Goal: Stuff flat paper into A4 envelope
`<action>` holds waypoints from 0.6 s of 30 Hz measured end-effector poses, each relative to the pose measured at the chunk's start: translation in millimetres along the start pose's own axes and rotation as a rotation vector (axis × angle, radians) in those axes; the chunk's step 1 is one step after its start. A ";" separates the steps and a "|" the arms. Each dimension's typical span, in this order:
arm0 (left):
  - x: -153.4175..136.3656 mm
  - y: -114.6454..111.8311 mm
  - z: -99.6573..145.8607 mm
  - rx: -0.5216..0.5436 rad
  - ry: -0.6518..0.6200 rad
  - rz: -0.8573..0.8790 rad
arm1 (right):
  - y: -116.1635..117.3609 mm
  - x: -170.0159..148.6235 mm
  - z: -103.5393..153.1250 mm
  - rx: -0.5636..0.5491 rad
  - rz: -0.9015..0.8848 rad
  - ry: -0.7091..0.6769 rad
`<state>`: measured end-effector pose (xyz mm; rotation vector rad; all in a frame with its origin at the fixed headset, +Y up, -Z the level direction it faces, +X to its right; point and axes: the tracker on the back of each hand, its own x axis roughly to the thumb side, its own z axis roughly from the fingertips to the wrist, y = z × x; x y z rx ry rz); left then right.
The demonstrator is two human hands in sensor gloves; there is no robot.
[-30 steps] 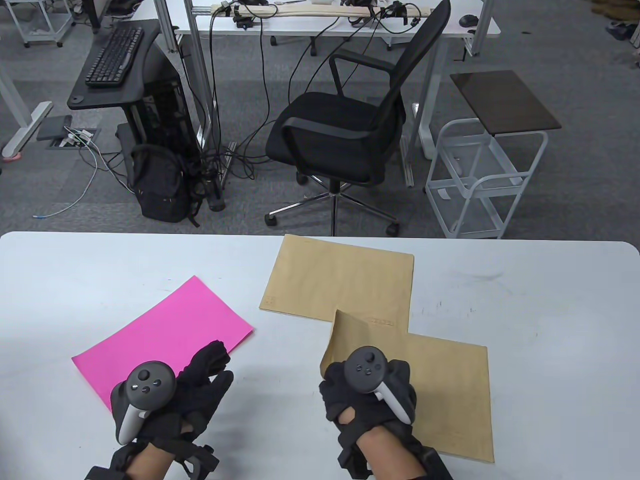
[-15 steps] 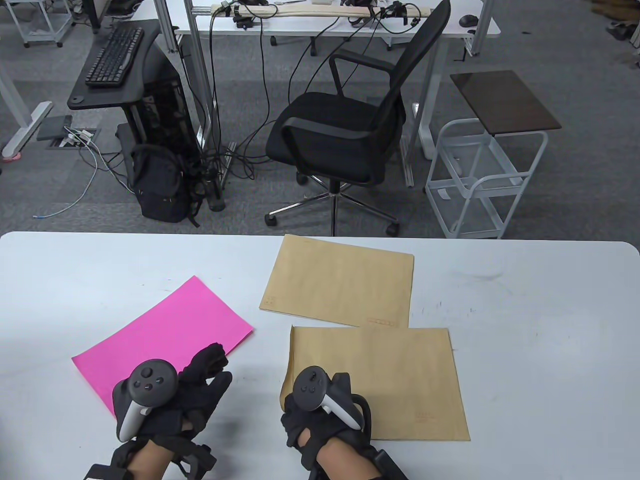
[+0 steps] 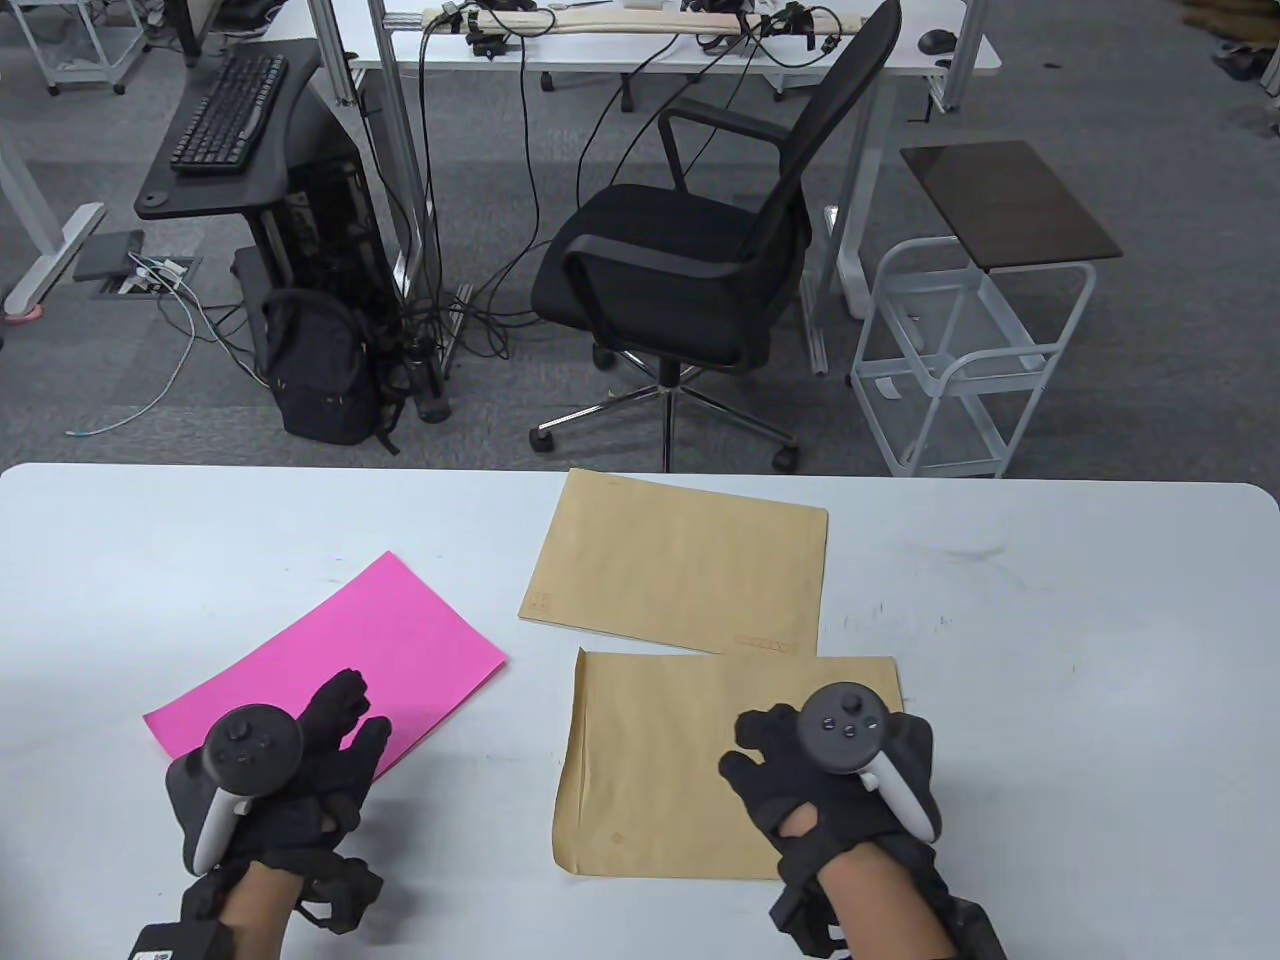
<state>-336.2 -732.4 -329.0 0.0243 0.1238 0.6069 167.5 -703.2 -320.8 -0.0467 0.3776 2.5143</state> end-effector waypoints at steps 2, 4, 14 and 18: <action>-9.6 4.8 -2.3 0.045 0.049 -0.085 | -5.3 -17.7 0.8 -0.002 0.034 0.048; -19.6 5.6 -5.2 0.062 0.109 -0.133 | -6.3 -33.7 -1.5 -0.007 0.069 0.098; -51.6 -10.7 -17.0 0.055 0.457 -0.432 | 18.3 -67.7 -15.5 0.074 0.214 0.284; -59.6 -16.2 -17.3 -0.059 0.736 -0.562 | 24.9 -66.7 -19.4 0.110 0.264 0.309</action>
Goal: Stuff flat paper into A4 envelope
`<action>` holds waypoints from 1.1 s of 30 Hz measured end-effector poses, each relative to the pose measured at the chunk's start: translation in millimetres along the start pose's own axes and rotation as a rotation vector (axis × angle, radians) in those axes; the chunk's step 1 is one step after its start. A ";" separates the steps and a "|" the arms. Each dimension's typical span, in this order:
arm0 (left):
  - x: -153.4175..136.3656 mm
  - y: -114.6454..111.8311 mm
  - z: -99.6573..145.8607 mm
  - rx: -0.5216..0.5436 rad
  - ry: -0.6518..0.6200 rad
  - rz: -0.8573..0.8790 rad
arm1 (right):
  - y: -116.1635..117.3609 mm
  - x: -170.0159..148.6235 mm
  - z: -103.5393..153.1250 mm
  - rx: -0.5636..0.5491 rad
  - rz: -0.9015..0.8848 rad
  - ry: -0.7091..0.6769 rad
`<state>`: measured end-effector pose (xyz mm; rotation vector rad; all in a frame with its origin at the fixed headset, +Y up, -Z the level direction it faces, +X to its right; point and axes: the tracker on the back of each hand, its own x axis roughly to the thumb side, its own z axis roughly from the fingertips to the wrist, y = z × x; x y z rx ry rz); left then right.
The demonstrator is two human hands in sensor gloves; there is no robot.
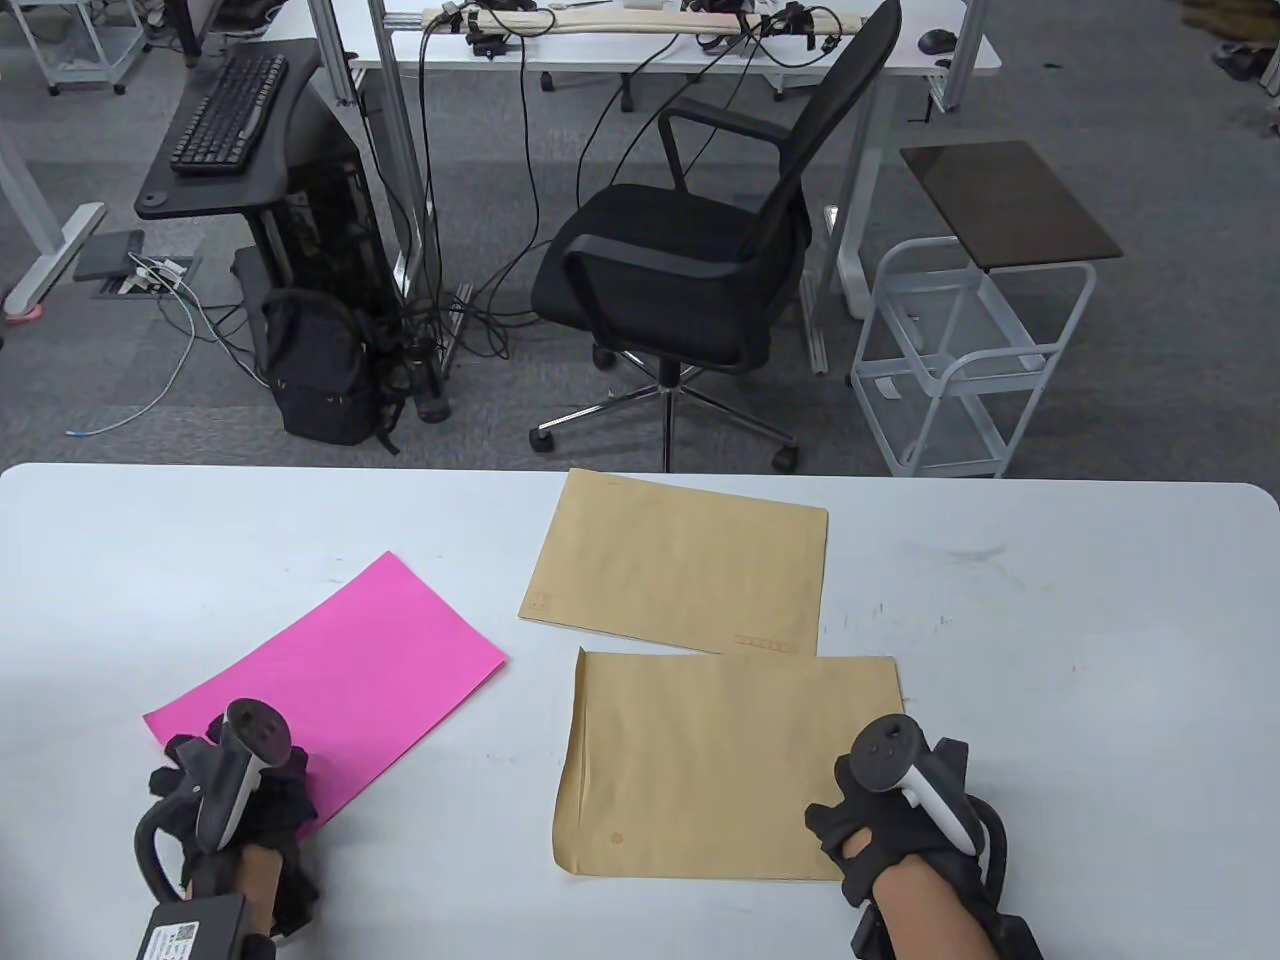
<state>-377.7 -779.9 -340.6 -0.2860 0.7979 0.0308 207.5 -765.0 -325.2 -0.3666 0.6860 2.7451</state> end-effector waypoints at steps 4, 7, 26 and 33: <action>-6.0 -1.8 -4.2 -0.082 0.080 0.013 | 2.7 3.7 -0.8 -0.002 0.025 0.004; -6.8 -0.2 -5.2 -0.080 0.079 0.021 | 4.5 6.1 -0.9 -0.008 0.047 0.000; -20.5 18.5 -6.8 -0.147 -0.033 0.478 | 14.1 14.0 0.5 -0.037 0.110 -0.022; -30.1 46.0 4.3 -0.058 -0.251 0.698 | 14.6 13.5 0.4 -0.044 0.104 -0.021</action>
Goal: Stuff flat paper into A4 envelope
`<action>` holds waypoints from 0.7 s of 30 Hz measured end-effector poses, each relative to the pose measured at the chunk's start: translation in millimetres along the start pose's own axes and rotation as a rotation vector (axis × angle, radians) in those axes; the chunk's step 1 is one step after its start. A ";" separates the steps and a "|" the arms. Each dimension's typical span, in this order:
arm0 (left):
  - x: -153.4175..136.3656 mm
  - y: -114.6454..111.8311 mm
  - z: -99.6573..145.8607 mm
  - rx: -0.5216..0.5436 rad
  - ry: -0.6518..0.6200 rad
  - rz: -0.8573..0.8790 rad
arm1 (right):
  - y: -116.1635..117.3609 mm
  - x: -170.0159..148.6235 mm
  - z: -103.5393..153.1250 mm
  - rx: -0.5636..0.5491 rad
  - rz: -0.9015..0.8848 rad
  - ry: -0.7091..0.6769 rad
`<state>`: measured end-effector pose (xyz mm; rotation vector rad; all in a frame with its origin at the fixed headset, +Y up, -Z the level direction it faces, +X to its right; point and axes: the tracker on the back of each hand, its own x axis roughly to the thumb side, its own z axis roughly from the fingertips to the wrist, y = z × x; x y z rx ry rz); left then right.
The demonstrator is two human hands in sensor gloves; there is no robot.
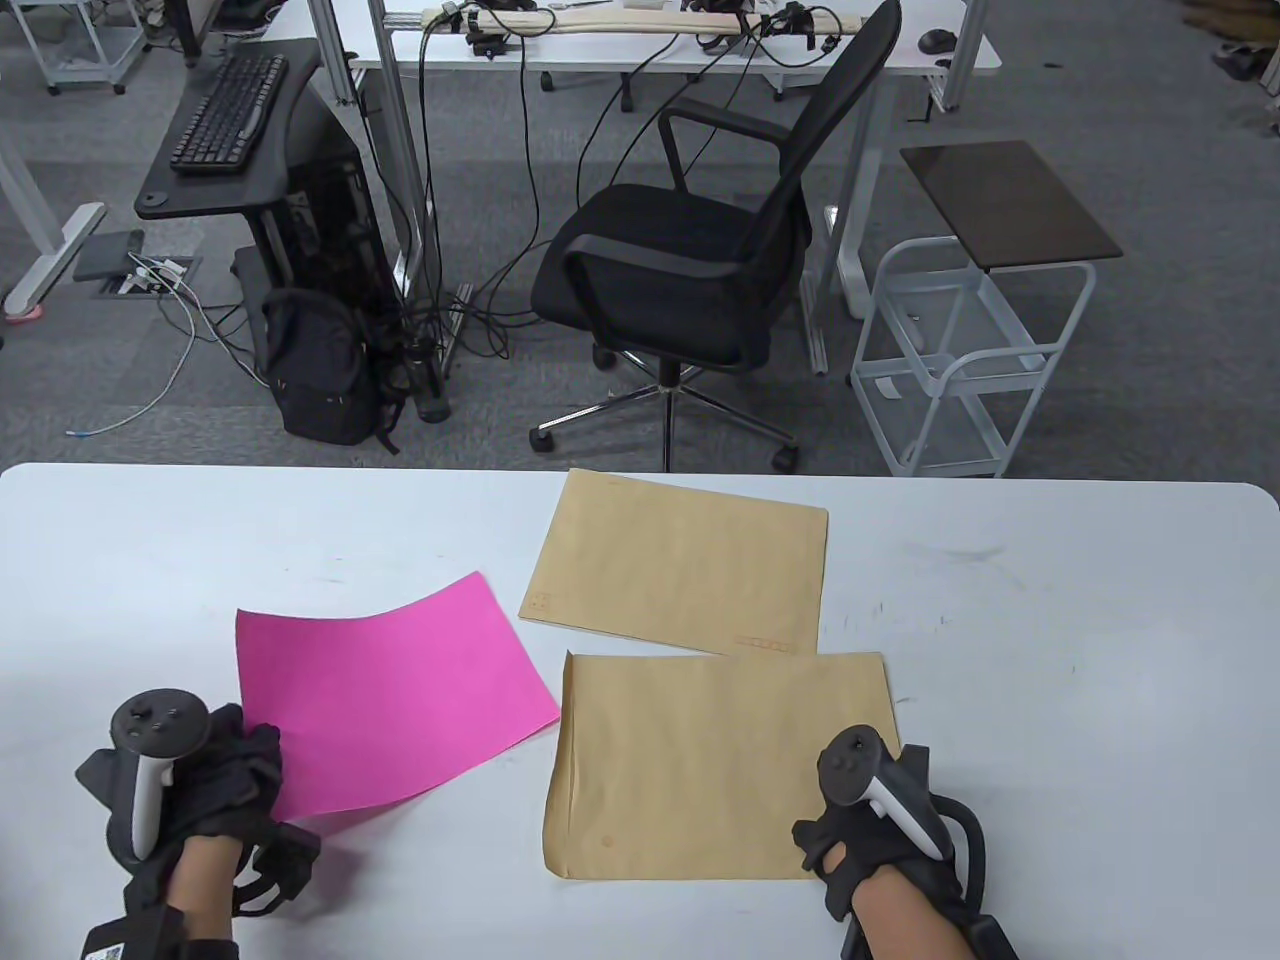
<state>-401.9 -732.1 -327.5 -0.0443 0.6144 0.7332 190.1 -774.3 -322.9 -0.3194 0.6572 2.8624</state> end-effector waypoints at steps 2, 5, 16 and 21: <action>1.2 8.5 2.6 0.011 -0.071 0.060 | -0.2 -0.4 -0.3 0.001 -0.003 0.000; 1.0 18.5 6.9 0.041 -0.135 0.142 | -0.1 -1.3 -0.6 0.003 -0.007 0.000; 14.5 22.2 28.2 0.042 -0.266 0.255 | -0.4 -2.4 -0.8 0.007 -0.007 0.003; 39.6 8.3 45.2 0.050 -0.382 0.126 | -0.6 -2.8 -0.9 0.006 -0.006 0.002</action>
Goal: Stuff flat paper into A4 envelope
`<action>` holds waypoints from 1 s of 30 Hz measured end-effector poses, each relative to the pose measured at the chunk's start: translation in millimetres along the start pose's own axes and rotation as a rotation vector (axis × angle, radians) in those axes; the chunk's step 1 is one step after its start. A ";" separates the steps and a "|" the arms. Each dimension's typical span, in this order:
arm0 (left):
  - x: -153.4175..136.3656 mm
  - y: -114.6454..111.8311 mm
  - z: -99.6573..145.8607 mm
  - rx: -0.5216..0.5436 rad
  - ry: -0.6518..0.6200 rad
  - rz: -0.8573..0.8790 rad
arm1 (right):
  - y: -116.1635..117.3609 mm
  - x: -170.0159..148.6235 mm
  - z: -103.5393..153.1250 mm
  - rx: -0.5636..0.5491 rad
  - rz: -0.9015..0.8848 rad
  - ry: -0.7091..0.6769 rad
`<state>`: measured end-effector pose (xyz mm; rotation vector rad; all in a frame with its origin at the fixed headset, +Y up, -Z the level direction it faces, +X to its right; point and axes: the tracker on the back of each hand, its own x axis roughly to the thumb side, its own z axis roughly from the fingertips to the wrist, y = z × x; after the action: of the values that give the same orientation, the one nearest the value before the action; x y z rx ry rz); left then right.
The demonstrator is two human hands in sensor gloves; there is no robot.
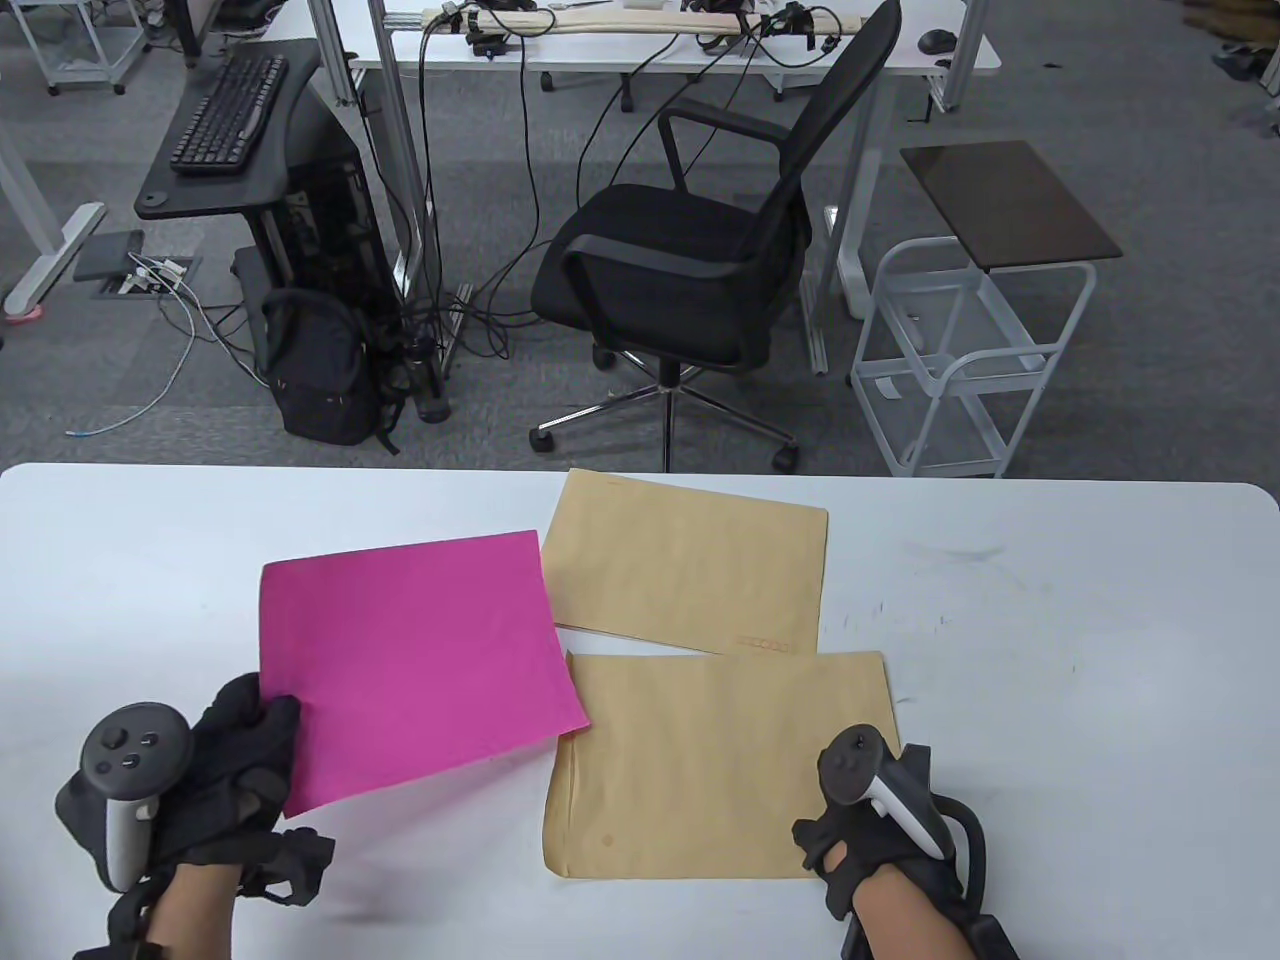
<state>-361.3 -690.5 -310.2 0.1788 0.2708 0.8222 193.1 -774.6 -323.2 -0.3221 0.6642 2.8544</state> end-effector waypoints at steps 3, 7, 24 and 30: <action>10.6 -4.5 5.3 0.057 -0.041 -0.100 | 0.1 0.0 0.0 -0.002 0.000 -0.001; 13.2 -3.1 8.3 0.124 -0.044 -0.157 | 0.2 0.2 -0.2 0.001 -0.001 -0.001; 4.3 -6.0 2.6 0.036 -0.046 -0.063 | 0.2 1.5 -0.8 0.003 -0.003 -0.004; 0.7 -9.2 -1.3 -0.041 -0.032 -0.051 | 0.5 1.5 -0.9 0.000 -0.004 -0.006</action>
<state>-354.9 -696.0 -314.0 0.1455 0.2273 0.7735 191.7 -775.2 -324.2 -0.3149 0.6614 2.8505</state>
